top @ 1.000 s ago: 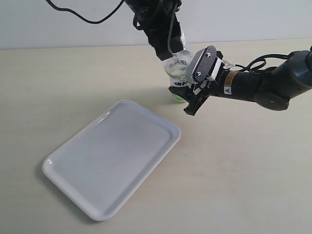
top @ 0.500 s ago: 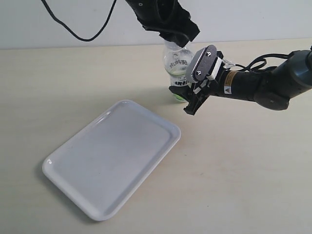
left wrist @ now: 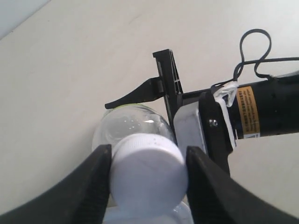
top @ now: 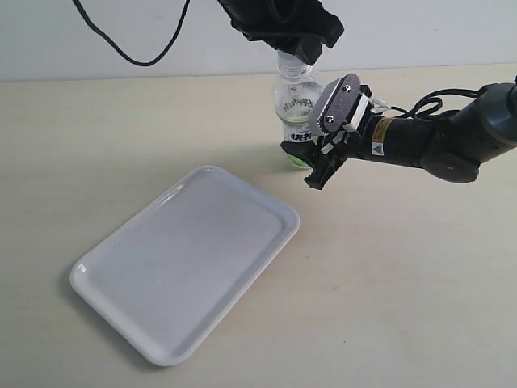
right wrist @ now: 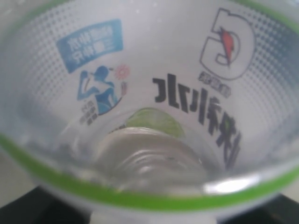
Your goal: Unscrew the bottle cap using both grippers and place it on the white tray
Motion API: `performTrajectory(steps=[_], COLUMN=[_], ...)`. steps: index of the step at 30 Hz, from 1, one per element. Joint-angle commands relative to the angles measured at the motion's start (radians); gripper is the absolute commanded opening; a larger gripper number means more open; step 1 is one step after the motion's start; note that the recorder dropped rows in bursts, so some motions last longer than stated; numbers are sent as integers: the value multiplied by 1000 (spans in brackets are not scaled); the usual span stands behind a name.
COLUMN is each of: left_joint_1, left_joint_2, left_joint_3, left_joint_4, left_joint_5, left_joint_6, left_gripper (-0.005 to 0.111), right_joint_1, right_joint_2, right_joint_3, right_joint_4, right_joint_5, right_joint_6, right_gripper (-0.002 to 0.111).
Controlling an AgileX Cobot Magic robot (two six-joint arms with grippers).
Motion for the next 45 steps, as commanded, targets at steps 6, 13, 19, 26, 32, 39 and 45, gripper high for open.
performTrajectory(steps=[6,13,19,26,32,39,45], left_joint_1=[2,2,2,8,41,94,94], left_joint_2=[-32,-85,-107,-107,-107,-107,-102], left_joint_3=[-64,-138,-109,-65,43,272,516], left_joint_4=[64,98,134,140,132,1,-20], left_joint_5=[-2,126,249,255,254,145,-132], left_joint_6=[18,148,243,304,327,417,494], left_gripper=[0,0,0,0,0,0,0], right_joint_1=[-3,-3,-3,-3,-3,-3,-3], right_joint_2=[0,0,-11,-46,-46,-46,-46], right_joint_3=[0,0,-2,-62,-67,-67,-67], right_joint_4=[2,9,132,44,37,37,37], right_joint_5=[56,56,74,227,235,237,237], right_joint_6=[9,55,127,463,475,500,500], right_gripper=[0,0,0,0,0,0,0])
